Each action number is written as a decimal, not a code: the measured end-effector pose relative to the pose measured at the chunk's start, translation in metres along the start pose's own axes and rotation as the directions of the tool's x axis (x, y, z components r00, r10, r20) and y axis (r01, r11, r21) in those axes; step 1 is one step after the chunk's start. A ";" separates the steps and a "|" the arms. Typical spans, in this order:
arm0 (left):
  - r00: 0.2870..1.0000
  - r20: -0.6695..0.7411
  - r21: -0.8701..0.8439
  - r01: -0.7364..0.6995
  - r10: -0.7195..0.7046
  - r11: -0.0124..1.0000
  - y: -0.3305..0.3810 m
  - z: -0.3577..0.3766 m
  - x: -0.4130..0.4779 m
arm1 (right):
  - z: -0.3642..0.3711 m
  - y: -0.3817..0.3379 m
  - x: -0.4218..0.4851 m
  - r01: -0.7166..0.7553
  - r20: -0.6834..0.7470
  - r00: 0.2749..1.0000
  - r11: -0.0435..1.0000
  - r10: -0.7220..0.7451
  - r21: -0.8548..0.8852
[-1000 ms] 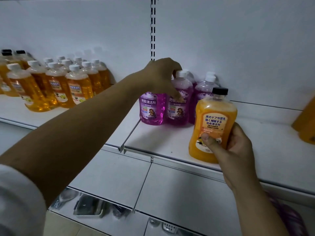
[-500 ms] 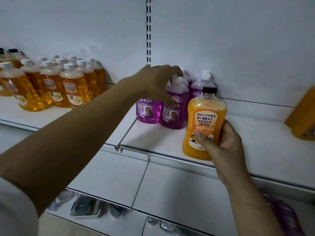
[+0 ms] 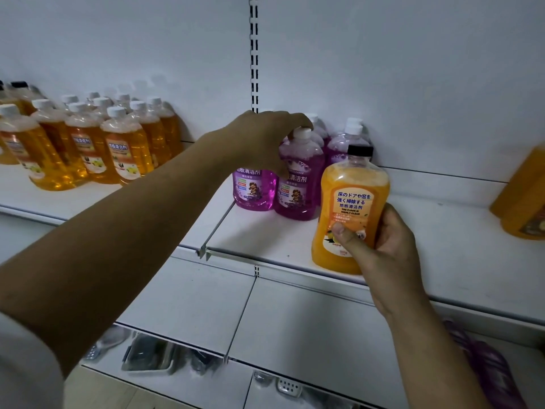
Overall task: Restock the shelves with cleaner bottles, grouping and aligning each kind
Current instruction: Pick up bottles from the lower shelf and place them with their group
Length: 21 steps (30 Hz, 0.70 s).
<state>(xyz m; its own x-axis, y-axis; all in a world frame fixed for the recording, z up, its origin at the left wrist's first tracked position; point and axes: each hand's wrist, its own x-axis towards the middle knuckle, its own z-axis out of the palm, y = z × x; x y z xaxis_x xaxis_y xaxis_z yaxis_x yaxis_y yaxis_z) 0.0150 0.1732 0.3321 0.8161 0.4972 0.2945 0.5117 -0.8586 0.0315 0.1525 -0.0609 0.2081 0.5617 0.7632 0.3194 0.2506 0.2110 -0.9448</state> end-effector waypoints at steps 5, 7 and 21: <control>0.999 -0.033 0.080 -0.009 0.012 0.997 0.005 -0.003 -0.007 | -0.002 -0.001 -0.001 0.000 0.000 1.000 1.000 0.000 0.009; 0.999 -0.047 0.118 -0.015 0.021 0.993 0.007 -0.002 -0.011 | -0.002 -0.002 -0.002 0.000 0.006 1.000 1.000 -0.001 0.008; 0.995 -0.101 0.186 0.027 -0.008 0.982 0.007 0.011 -0.011 | -0.005 -0.001 -0.005 0.015 0.023 1.000 1.000 -0.015 0.005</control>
<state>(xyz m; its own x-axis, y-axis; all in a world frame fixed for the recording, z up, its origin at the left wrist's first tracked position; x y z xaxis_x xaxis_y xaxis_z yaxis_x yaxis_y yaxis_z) 0.0126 0.1631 0.3189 0.7808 0.4888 0.3892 0.5742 -0.8069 -0.1385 0.1536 -0.0679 0.2077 0.5397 0.7737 0.3318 0.2547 0.2256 -0.9403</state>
